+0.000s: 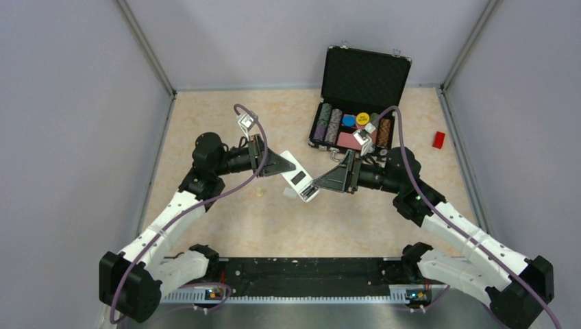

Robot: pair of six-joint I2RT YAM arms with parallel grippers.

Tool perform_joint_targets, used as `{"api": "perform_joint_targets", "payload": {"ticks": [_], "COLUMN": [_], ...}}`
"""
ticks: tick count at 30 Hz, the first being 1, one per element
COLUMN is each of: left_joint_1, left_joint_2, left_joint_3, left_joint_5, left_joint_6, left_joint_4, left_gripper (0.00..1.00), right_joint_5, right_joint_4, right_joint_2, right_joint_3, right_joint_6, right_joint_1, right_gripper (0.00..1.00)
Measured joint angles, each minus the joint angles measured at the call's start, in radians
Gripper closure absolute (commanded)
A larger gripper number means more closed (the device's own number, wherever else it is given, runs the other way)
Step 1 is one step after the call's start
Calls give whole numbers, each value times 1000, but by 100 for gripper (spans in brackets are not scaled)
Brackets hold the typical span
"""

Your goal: Load the batteries into the remote control

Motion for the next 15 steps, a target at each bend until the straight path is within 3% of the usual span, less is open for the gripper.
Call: {"api": "perform_joint_targets", "payload": {"ticks": [8,12,15], "left_joint_1": [0,0,0], "left_joint_2": [0,-17,-61], "left_joint_3": [2,34,67], "left_joint_5": [-32,-144,-315], "left_joint_6": [28,117,192], "left_joint_4": [-31,-203,-389], "left_gripper": [100,100,100], "right_joint_5": [54,129,209], "right_joint_4": [-91,-177,-250], "right_joint_2": [-5,-1,30], "right_joint_3": [69,69,69], "right_joint_6": [-67,-101,-146], "right_joint_1": [0,0,0], "right_gripper": [34,35,37]}}
